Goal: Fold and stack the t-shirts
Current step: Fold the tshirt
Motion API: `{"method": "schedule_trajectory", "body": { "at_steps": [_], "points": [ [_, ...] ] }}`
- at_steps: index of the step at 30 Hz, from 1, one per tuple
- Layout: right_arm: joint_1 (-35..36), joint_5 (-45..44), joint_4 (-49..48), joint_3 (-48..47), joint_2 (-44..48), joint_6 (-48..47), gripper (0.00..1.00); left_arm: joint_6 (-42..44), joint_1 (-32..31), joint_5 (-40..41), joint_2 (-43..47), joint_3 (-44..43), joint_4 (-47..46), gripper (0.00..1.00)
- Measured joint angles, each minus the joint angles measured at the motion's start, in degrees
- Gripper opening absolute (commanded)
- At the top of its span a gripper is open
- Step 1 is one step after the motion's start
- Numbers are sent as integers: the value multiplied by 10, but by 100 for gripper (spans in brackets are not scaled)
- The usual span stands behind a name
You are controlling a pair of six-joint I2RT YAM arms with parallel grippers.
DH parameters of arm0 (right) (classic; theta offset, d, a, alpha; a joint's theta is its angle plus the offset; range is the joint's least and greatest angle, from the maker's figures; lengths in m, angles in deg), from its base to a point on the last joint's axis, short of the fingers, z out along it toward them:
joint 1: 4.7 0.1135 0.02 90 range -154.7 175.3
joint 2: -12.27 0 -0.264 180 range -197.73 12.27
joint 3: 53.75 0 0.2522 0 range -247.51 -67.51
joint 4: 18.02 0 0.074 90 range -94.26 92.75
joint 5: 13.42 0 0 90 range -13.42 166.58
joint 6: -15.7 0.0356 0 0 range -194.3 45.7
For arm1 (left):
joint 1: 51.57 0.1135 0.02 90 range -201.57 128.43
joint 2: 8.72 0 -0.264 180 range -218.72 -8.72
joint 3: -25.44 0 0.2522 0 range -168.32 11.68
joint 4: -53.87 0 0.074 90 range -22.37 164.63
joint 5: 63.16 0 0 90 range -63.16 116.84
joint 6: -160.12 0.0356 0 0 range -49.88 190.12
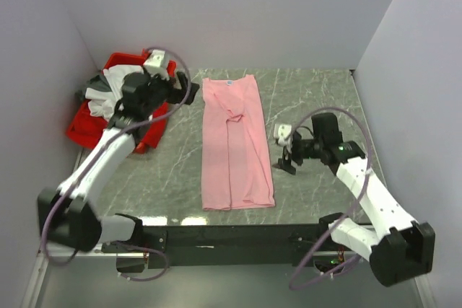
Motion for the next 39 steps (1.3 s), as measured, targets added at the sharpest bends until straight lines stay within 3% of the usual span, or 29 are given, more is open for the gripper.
{"method": "schedule_trajectory", "body": {
  "at_steps": [2,5,8,11,17,25,29,38,39],
  "points": [
    [19,13,29,25,23,-48,80,51,0,-30,92,63,-42,99],
    [54,14,86,2,-14,-137,83,152,-23,-84,193,149,-33,98],
    [105,-20,85,42,-35,-184,88,289,-146,-62,252,221,28,91],
    [149,-61,87,120,12,-202,87,385,-275,-38,286,290,123,83],
    [154,-99,66,133,25,-199,86,451,-413,7,339,380,213,76],
    [164,-107,43,133,8,-186,86,476,-490,51,211,388,165,71],
    [181,-112,39,134,8,-184,85,484,-508,70,164,396,131,64],
    [214,-128,36,150,8,-186,84,502,-515,137,84,400,43,36],
    [217,-131,35,150,8,-187,83,503,-517,143,78,400,35,28]
  ]
}}
